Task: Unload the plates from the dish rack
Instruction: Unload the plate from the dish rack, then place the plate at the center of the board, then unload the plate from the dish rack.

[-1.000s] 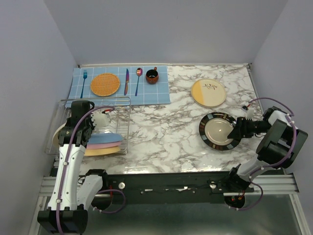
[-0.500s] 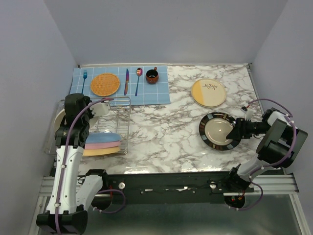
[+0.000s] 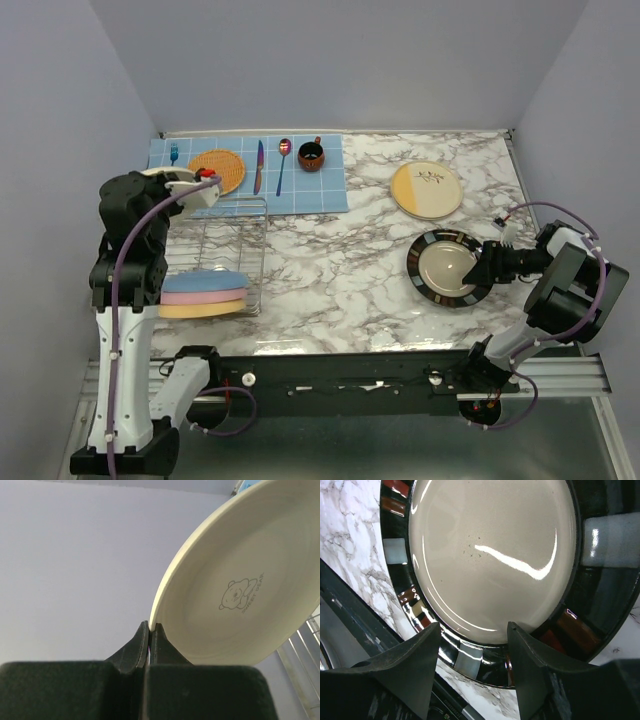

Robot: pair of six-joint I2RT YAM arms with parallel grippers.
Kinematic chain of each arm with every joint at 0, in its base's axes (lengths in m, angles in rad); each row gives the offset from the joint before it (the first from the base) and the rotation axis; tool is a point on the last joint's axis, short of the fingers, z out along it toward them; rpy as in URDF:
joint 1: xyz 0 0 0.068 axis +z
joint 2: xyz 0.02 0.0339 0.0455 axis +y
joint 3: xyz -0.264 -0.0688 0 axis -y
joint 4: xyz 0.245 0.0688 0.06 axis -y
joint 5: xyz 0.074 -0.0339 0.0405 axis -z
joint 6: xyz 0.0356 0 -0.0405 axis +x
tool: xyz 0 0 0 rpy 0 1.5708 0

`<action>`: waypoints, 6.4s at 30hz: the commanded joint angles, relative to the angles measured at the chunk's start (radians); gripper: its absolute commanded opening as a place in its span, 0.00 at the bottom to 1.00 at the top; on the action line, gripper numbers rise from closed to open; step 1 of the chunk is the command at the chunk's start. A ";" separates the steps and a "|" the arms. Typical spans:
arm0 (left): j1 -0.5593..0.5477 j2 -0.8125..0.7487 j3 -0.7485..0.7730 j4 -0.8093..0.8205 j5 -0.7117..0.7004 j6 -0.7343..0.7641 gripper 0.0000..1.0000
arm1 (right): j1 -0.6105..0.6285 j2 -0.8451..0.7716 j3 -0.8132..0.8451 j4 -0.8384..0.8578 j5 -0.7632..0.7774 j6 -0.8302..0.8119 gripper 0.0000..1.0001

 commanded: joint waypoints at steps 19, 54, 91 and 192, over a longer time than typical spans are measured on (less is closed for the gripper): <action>-0.270 0.486 0.602 -0.520 0.580 -0.598 0.00 | 0.002 -0.229 0.184 -0.184 -0.063 0.033 0.67; -0.673 1.385 0.909 -0.421 0.568 -0.533 0.00 | 0.022 -0.413 0.317 -0.295 0.011 0.083 0.71; -0.767 1.537 0.944 -0.363 0.353 -0.466 0.20 | 0.022 -0.451 0.196 -0.273 0.000 0.022 0.70; 0.420 0.176 -0.159 -0.474 0.347 -0.052 0.69 | 1.737 0.280 0.963 0.339 0.680 0.413 0.75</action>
